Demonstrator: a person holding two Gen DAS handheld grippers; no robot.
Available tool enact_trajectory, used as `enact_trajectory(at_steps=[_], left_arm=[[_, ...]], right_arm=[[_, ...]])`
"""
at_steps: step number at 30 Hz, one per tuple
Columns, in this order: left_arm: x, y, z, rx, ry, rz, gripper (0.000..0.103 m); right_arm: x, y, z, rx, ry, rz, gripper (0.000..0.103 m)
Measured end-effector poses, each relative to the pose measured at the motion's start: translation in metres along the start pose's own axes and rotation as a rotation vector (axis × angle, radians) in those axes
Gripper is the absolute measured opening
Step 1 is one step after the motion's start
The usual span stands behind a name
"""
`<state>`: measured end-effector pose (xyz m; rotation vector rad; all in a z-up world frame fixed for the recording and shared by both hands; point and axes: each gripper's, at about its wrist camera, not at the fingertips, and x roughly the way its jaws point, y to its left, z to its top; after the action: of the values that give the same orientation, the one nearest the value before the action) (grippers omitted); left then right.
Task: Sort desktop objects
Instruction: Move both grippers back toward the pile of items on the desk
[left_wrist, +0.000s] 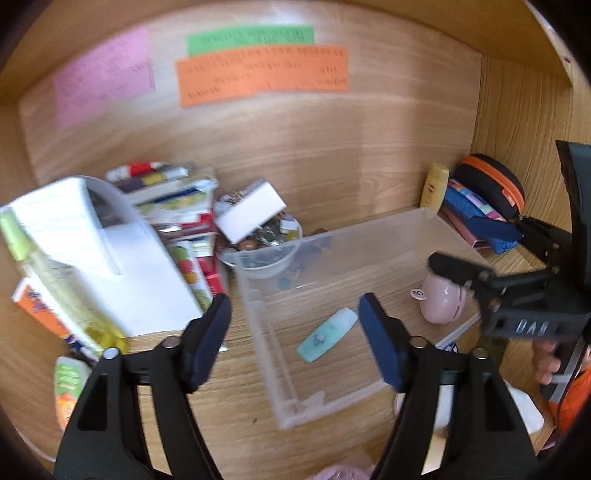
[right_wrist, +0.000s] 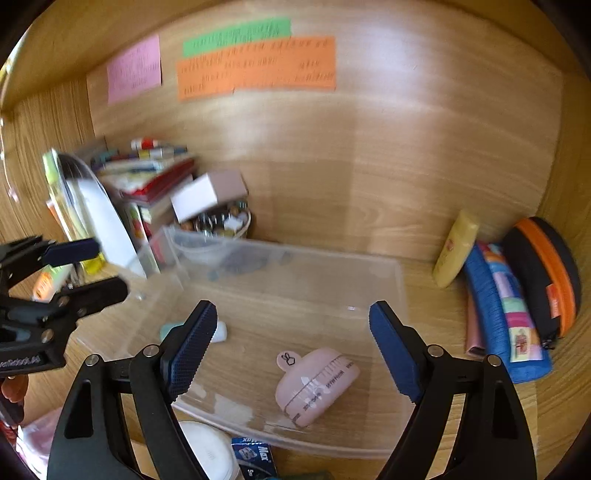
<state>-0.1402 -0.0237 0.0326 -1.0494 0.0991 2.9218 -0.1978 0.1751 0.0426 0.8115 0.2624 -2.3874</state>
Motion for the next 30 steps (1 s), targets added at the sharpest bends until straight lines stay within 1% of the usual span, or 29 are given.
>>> enact_trajectory(at_steps=[2,4,6,14,17,24,27,30], left_arm=[[-0.015,0.003,-0.004,0.004,-0.019,0.019,0.077],[-0.030,0.006,-0.010,0.002,-0.033,0.036,0.085],[-0.044,0.008,-0.019,-0.009,-0.046,0.046,0.088],[-0.080,0.009,-0.052,-0.032,-0.042,0.061,0.089],[-0.089,0.008,-0.067,-0.040,-0.033,0.068,0.093],[-0.106,0.006,-0.110,-0.057,0.028,0.064,0.093],[-0.113,0.004,-0.125,-0.065,0.049,0.038,0.093],[-0.118,-0.002,-0.135,-0.052,0.064,0.030,0.093]], right_arm=[[-0.013,-0.002,0.001,0.003,-0.026,0.005,0.086],[-0.026,-0.003,-0.001,0.004,-0.047,0.012,0.090],[-0.037,-0.003,-0.004,-0.001,-0.057,0.025,0.092],[-0.075,0.004,-0.030,-0.052,-0.091,-0.012,0.096],[-0.083,0.007,-0.040,-0.059,-0.082,-0.011,0.097],[-0.089,0.009,-0.068,-0.059,-0.047,-0.032,0.097],[-0.091,0.007,-0.079,-0.036,-0.023,-0.021,0.097],[-0.092,0.007,-0.087,-0.019,-0.003,-0.017,0.097]])
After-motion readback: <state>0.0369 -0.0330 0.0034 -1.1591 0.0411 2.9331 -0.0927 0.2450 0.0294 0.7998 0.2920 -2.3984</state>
